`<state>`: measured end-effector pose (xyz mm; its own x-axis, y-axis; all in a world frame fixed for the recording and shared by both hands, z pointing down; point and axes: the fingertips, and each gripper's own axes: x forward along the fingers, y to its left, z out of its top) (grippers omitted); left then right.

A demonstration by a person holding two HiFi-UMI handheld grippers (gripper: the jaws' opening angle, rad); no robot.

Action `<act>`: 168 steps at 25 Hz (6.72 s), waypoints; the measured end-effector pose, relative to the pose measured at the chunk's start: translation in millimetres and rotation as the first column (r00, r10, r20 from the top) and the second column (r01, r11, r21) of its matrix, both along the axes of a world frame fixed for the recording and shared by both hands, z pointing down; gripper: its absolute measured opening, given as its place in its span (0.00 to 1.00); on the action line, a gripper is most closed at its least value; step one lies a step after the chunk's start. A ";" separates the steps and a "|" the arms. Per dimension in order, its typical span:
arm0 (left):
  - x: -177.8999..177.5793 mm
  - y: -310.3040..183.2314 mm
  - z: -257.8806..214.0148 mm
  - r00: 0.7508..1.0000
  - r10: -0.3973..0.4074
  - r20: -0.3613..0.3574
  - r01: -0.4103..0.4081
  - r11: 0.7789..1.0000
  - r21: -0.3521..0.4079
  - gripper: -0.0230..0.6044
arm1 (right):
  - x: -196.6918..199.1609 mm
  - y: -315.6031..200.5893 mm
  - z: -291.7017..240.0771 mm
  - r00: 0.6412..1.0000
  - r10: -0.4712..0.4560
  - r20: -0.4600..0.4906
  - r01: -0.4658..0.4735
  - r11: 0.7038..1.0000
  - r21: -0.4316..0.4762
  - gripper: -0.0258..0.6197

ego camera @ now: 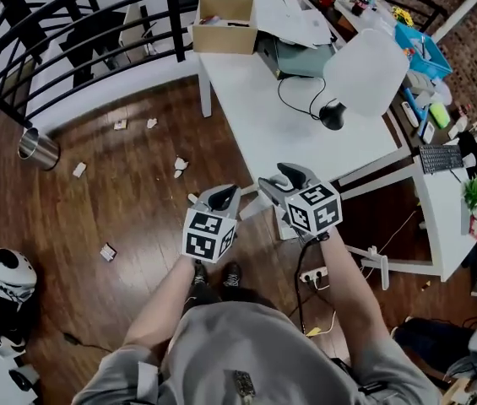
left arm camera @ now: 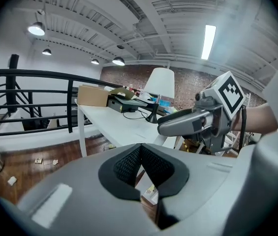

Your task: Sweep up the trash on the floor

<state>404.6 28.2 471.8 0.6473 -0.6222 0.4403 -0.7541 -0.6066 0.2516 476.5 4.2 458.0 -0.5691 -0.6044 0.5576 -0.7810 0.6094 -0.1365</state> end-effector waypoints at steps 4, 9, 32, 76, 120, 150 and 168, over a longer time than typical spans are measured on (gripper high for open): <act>-2.1 -2.9 11.7 1.000 -0.017 0.006 0.018 0.999 -0.031 0.05 | -12.3 -7.8 16.5 0.998 -0.055 -0.004 0.055 0.997 -0.049 0.40; -11.2 -4.8 22.7 0.999 -0.035 0.013 0.036 0.998 -0.056 0.05 | -25.0 -10.7 32.8 0.995 -0.101 -0.011 0.099 0.990 -0.099 0.35; -30.6 47.4 54.8 0.998 -0.035 0.046 0.041 0.992 -0.122 0.05 | -12.5 52.2 61.5 0.985 -0.062 -0.161 0.040 0.990 -0.133 0.18; -433.9 269.8 72.0 0.780 -0.612 0.132 0.626 0.764 -0.158 0.05 | -434.4 204.2 9.8 0.818 -0.575 0.015 0.574 0.815 -0.078 0.15; -703.7 154.7 242.7 0.675 -0.660 0.332 0.738 0.613 -0.282 0.25 | -773.7 136.4 27.3 0.547 -0.786 0.287 0.833 0.547 -0.088 0.16; -632.9 -203.1 262.3 0.939 -0.316 0.134 0.343 0.892 -0.295 0.28 | -696.6 -214.5 45.0 0.903 -0.406 0.141 0.418 0.905 -0.071 0.16; -520.3 -349.5 236.9 0.985 -0.087 0.149 0.122 0.963 -0.239 0.27 | -578.5 -349.7 18.6 0.963 -0.202 0.177 0.211 0.977 -0.030 0.16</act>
<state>-115.7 -321.2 708.7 0.5077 -0.5441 0.6679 -0.8475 -0.4548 0.2738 -102.0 -345.5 476.6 -0.7687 -0.4384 0.4657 -0.6009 0.7443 -0.2913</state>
